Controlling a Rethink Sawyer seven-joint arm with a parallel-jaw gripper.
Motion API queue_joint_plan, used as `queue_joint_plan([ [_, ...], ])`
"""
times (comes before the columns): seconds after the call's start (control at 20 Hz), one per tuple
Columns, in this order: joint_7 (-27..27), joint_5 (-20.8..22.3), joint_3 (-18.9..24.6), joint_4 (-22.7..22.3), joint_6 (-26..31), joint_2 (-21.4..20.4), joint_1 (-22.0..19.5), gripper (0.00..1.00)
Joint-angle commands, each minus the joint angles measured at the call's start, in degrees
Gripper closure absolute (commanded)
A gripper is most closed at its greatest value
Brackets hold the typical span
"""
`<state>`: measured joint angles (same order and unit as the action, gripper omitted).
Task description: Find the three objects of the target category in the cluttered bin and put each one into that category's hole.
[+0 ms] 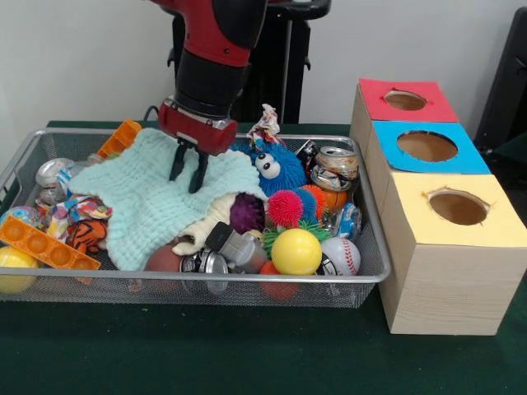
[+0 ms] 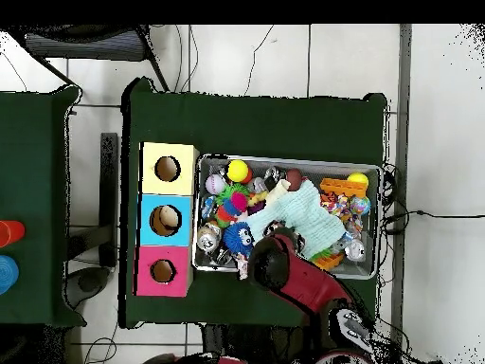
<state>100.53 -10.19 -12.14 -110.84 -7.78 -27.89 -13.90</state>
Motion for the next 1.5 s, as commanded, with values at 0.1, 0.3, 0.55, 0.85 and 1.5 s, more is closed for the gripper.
queue_joint_plan([
  [0.1, 14.4, -6.5, 0.6, -1.4, 4.0, 0.7, 7.6, 1.0],
  [0.3, 13.1, -8.0, -4.6, -2.5, 10.5, -5.6, 11.8, 1.0],
  [0.55, 12.6, -8.4, -11.5, -3.3, 20.0, -13.2, 18.3, 1.0],
  [0.85, 13.9, -6.7, -16.3, -1.3, 33.1, -20.7, 23.7, 1.0],
  [1.5, 14.9, -9.7, -11.7, -6.4, 28.0, -23.6, 23.0, 1.0],
])
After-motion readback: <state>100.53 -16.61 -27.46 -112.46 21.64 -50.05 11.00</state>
